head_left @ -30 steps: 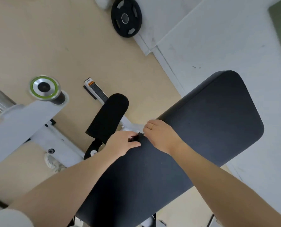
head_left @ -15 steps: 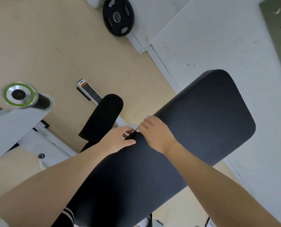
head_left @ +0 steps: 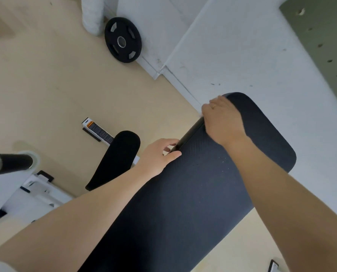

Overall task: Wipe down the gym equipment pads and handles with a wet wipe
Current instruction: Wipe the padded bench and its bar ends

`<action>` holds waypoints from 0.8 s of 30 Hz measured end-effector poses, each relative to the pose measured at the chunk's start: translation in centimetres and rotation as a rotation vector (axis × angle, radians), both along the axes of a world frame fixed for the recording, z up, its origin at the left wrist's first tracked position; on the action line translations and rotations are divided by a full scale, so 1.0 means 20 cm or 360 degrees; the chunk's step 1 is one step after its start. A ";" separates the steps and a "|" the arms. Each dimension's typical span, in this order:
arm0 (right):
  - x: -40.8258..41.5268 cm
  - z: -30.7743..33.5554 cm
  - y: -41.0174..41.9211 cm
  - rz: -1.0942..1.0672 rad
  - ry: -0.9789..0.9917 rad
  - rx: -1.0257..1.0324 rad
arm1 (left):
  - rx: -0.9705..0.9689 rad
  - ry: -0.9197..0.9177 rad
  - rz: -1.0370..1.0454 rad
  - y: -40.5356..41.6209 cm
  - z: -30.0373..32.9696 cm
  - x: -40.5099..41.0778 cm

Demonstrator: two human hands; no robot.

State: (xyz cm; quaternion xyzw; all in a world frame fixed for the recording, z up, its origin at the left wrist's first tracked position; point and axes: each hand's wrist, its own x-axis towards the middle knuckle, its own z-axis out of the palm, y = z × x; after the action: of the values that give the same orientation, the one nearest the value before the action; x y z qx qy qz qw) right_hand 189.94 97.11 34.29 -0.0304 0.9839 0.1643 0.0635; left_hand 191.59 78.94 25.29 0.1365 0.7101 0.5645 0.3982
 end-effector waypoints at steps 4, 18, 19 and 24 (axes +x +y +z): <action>0.15 -0.11 -0.10 0.0295 -0.0233 -0.0213 | -0.0050 -0.0032 0.0004 0.06 -0.02 -0.02; -0.13 0.14 0.44 -0.0778 0.0125 -0.0561 | 0.0097 0.0328 -0.0054 0.38 0.17 -0.27; -0.09 0.15 0.50 -0.0984 0.0216 -0.0751 | 0.0111 0.0440 -0.0092 0.44 0.21 -0.30; 0.30 0.16 0.66 -0.1385 0.0483 -0.0915 | -0.0066 0.1018 -0.0210 0.71 0.34 -0.37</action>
State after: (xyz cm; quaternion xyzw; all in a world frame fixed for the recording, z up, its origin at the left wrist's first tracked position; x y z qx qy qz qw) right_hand 196.01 110.34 37.41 0.3877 0.9090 -0.1504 -0.0280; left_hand 184.20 93.20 32.08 0.3445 0.8002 0.4513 0.1933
